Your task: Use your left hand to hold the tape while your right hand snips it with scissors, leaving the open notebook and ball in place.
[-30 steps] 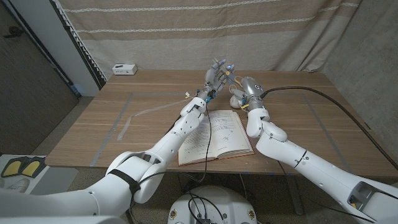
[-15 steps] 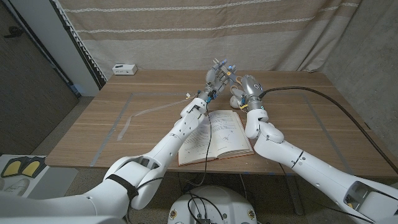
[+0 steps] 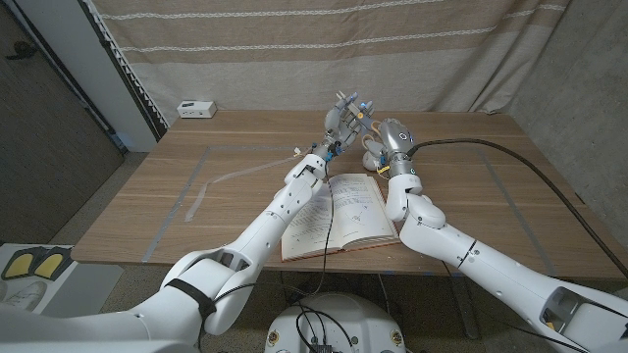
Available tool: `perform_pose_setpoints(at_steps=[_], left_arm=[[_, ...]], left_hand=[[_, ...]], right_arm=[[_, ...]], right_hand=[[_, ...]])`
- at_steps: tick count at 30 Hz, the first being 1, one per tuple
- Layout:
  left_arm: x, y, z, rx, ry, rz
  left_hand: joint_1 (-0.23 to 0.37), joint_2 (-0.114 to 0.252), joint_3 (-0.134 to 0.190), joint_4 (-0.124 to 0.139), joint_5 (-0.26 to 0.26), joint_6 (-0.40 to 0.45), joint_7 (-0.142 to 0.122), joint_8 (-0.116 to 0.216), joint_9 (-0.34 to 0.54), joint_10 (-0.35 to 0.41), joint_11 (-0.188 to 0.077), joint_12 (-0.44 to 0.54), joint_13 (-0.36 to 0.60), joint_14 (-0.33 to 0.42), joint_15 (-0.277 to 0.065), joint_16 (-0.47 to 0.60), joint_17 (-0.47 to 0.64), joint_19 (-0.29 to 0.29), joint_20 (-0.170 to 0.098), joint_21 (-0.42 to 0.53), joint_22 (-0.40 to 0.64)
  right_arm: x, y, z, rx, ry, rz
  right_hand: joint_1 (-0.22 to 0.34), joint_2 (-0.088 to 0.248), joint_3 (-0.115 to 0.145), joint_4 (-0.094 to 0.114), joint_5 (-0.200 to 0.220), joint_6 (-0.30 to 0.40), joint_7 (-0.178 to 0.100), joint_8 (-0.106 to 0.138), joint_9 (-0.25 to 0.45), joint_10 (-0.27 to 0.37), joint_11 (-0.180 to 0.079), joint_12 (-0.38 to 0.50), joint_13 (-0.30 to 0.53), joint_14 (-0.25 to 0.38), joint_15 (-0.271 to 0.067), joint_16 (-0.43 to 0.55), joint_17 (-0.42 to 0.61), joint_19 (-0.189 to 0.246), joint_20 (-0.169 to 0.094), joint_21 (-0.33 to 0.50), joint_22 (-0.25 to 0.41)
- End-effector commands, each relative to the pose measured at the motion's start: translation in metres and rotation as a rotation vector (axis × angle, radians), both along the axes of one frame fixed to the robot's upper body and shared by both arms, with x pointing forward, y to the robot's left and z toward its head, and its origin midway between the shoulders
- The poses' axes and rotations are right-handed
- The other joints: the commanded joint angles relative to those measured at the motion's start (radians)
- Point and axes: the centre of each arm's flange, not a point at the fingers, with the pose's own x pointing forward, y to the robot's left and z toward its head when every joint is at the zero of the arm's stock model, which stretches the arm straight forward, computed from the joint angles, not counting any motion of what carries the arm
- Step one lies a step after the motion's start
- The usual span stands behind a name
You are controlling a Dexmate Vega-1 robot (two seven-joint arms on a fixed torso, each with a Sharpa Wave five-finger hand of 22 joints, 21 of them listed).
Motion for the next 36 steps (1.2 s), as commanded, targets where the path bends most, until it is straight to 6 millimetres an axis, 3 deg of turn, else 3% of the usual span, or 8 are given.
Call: perform_pose_setpoints(at_steps=[1, 9, 19, 22, 23, 24, 30, 36], left_arm=[[-0.004, 0.003, 0.0, -0.012, -0.006, -0.005], [-0.004, 0.004, -0.002, -0.01, -0.008, -0.004], [-0.004, 0.005, -0.004, -0.007, -0.005, 0.001], [-0.003, 0.005, -0.005, 0.0, -0.009, 0.004], [-0.003, 0.005, -0.006, 0.004, -0.009, 0.006], [-0.003, 0.005, -0.006, 0.007, -0.009, 0.008], [-0.001, 0.005, -0.009, 0.023, -0.005, 0.011], [0.0, 0.004, -0.01, 0.029, -0.007, 0.018]], left_hand=[[0.028, 0.031, 0.003, -0.001, -0.004, 0.008, -0.006, 0.01, 0.0, 0.215, -0.18, 0.006, 0.001, -0.004, -0.154, 0.002, 0.002, -0.001, -0.134, -0.003, 0.001], [0.027, 0.03, 0.003, 0.0, -0.006, 0.005, -0.007, 0.015, 0.0, 0.213, -0.179, 0.005, -0.004, -0.005, -0.154, 0.002, 0.002, -0.002, -0.134, -0.003, 0.001], [0.028, 0.03, 0.004, -0.001, -0.006, 0.011, -0.006, 0.014, -0.017, 0.211, -0.181, 0.003, -0.011, -0.007, -0.154, 0.002, 0.002, -0.003, -0.134, -0.004, 0.001], [0.028, 0.029, 0.005, -0.001, -0.007, 0.01, -0.007, 0.017, -0.015, 0.209, -0.181, 0.005, -0.01, -0.009, -0.154, 0.002, 0.002, -0.004, -0.134, -0.004, 0.001], [0.028, 0.029, 0.006, -0.002, -0.007, 0.012, -0.007, 0.017, -0.02, 0.208, -0.181, 0.004, -0.013, -0.011, -0.154, 0.002, 0.002, -0.004, -0.134, -0.005, 0.001], [0.028, 0.029, 0.006, -0.002, -0.007, 0.011, -0.007, 0.016, -0.021, 0.208, -0.181, 0.004, -0.013, -0.011, -0.154, 0.001, 0.002, -0.004, -0.134, -0.005, 0.001], [0.027, 0.029, 0.008, -0.001, -0.009, 0.013, -0.006, 0.003, -0.052, 0.209, -0.18, 0.004, -0.016, -0.015, -0.154, 0.001, 0.002, -0.006, -0.133, -0.006, 0.001], [0.026, 0.028, 0.01, -0.003, -0.015, 0.026, -0.007, -0.005, -0.086, 0.211, -0.18, 0.004, -0.023, -0.015, -0.154, 0.002, 0.002, -0.005, -0.133, -0.007, 0.0]], right_arm=[[0.001, -0.008, 0.0, 0.013, -0.002, -0.019], [-0.001, -0.009, -0.002, 0.01, 0.003, -0.011], [-0.002, -0.01, -0.002, 0.003, 0.008, -0.004], [-0.002, -0.01, -0.002, 0.0, 0.009, -0.001], [-0.002, -0.01, -0.002, -0.001, 0.008, 0.002], [-0.002, -0.01, -0.002, 0.0, 0.003, 0.003], [-0.003, -0.01, -0.001, -0.004, -0.013, 0.006], [-0.003, -0.009, -0.002, 0.0, -0.014, 0.013]], right_hand=[[0.02, 0.033, -0.004, 0.011, -0.001, 0.04, -0.036, 0.024, 0.027, 0.034, -0.04, 0.006, 0.005, 0.038, -0.035, 0.004, 0.003, 0.029, -0.021, 0.014, 0.004], [0.043, 0.08, -0.021, 0.024, -0.013, 0.036, -0.074, 0.054, 0.081, 0.187, -0.081, 0.085, 0.051, 0.105, -0.081, 0.021, 0.016, 0.075, -0.047, 0.035, 0.017], [0.041, 0.109, -0.028, 0.067, -0.015, -0.019, -0.094, 0.074, 0.155, 0.299, -0.128, 0.238, 0.179, 0.193, -0.201, 0.087, 0.09, 0.103, -0.091, 0.07, 0.04], [0.058, 0.102, -0.029, 0.07, -0.01, -0.021, -0.091, 0.095, 0.198, 0.279, -0.136, 0.331, 0.293, 0.278, -0.224, 0.179, 0.189, 0.133, -0.113, 0.11, 0.061], [0.062, 0.103, -0.03, 0.07, -0.01, -0.022, -0.088, 0.099, 0.207, 0.272, -0.136, 0.353, 0.32, 0.278, -0.228, 0.196, 0.214, 0.139, -0.116, 0.119, 0.066], [0.081, 0.101, -0.045, 0.064, -0.007, -0.029, -0.087, 0.113, 0.252, 0.227, -0.14, 0.461, 0.461, 0.271, -0.241, 0.284, 0.345, 0.135, -0.121, 0.154, 0.094], [0.111, 0.104, -0.065, 0.071, -0.007, -0.039, -0.082, 0.103, 0.286, 0.168, -0.179, 0.669, 0.721, 0.245, -0.244, 0.522, 0.637, 0.151, -0.142, 0.262, 0.174], [0.128, 0.103, -0.074, 0.075, -0.011, -0.04, -0.08, 0.086, 0.288, 0.198, -0.19, 0.721, 0.781, 0.286, -0.264, 0.706, 0.769, 0.194, -0.183, 0.402, 0.296]])
